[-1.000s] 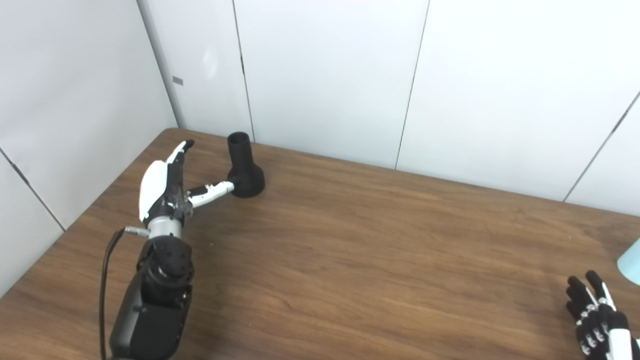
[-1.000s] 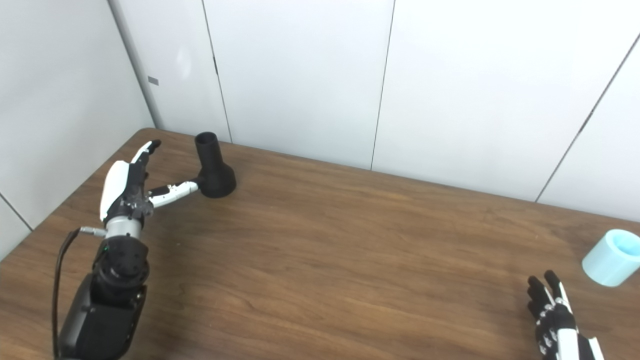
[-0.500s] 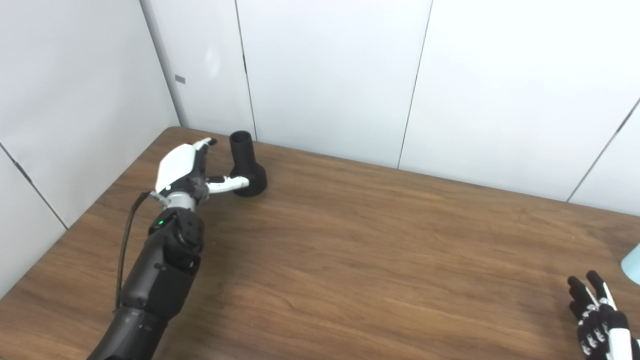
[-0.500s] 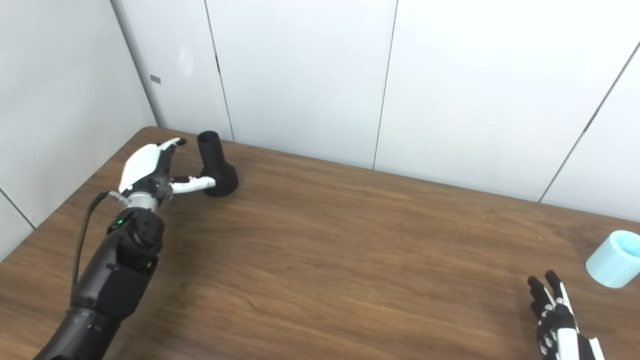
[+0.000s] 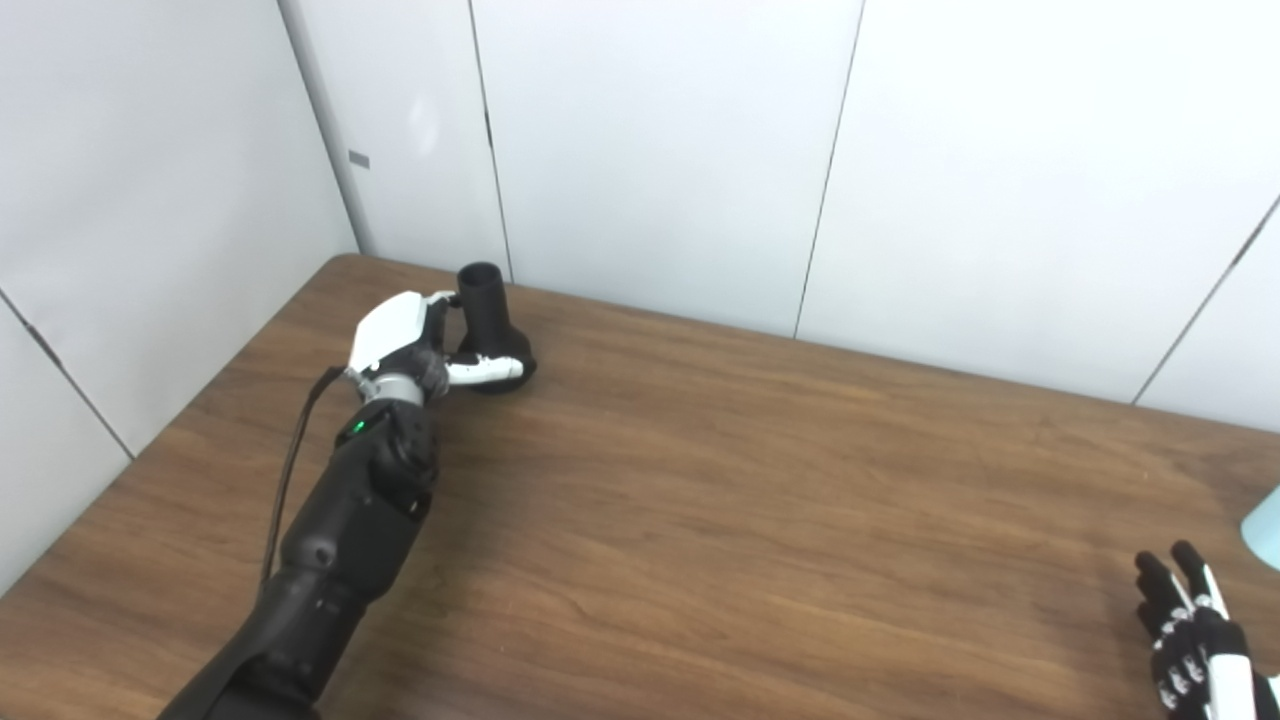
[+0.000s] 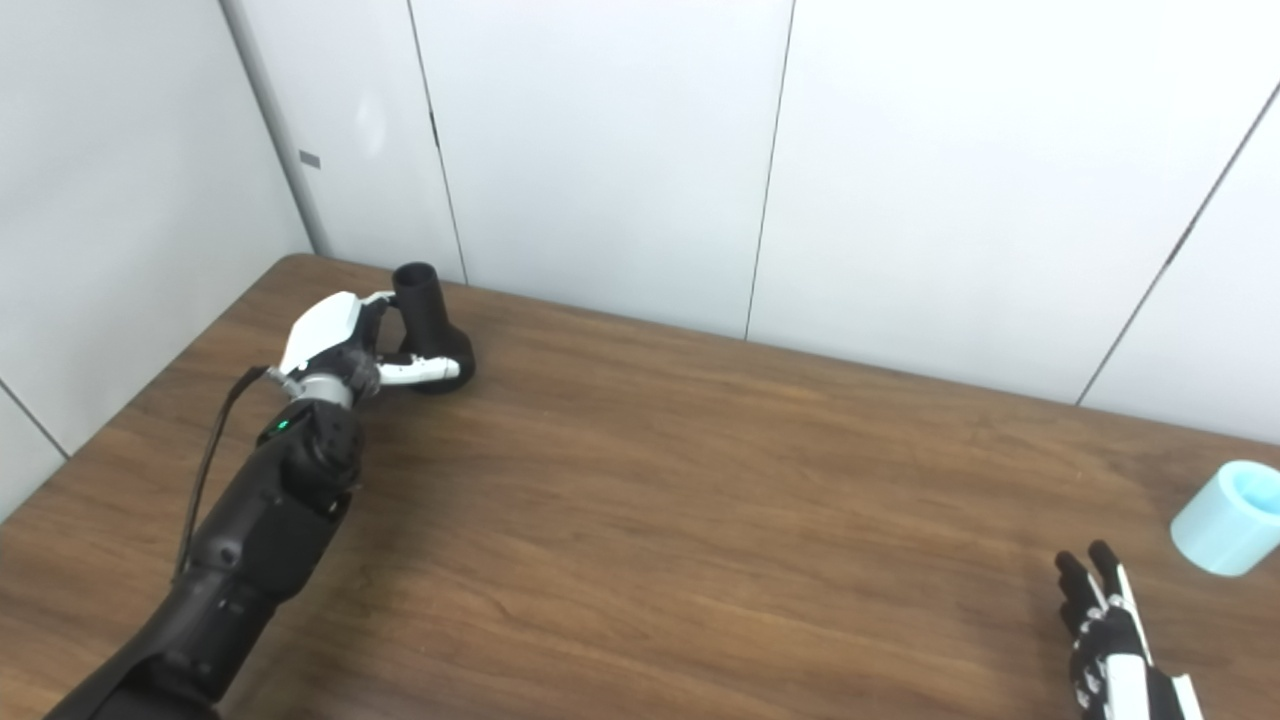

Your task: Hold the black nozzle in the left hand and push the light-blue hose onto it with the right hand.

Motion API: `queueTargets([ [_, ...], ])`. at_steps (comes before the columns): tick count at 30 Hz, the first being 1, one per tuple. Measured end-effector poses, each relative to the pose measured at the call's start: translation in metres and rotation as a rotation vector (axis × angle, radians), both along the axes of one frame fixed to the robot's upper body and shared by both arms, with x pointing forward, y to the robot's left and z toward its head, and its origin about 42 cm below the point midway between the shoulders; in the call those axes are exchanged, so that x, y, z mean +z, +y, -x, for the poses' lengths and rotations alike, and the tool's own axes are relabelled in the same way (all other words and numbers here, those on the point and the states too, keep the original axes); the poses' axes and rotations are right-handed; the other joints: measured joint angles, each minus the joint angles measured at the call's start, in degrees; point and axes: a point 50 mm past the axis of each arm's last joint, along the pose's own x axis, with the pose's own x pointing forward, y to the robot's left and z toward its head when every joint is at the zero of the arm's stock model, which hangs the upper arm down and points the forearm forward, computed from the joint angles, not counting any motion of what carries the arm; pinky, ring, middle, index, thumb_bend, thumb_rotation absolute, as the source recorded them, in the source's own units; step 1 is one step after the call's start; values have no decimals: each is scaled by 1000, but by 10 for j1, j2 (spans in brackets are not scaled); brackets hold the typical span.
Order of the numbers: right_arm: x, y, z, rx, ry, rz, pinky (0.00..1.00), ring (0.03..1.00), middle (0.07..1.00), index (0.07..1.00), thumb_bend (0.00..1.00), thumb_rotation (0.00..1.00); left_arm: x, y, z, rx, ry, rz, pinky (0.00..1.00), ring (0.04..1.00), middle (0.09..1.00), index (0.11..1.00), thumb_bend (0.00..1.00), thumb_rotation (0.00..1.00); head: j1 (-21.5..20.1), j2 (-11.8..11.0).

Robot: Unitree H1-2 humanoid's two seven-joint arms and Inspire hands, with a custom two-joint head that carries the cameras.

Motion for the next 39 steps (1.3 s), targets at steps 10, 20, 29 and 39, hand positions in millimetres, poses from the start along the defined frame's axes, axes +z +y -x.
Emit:
queueTargets([
  [10, 1, 2, 2, -4, -3, 6, 993, 980, 948, 1000, 444, 1000, 13, -2, -27, 3, 23, -3, 1000, 988, 912, 835, 978, 424, -4, 3],
  [20, 2, 5, 3, -13, -7, 36, 977, 960, 927, 999, 442, 1000, 15, -4, -38, 31, 46, -16, 1000, 978, 897, 812, 947, 368, -11, 4],
  [29, 2, 6, 4, -18, -8, 45, 977, 956, 921, 1000, 449, 1000, 8, -7, -42, 30, 92, -53, 1000, 927, 836, 768, 890, 370, -10, 6],
  [39, 2, 6, 5, -15, -8, 44, 976, 951, 908, 995, 444, 1000, 9, -9, -42, 12, 129, -133, 1000, 856, 765, 648, 859, 247, -9, 13],
])
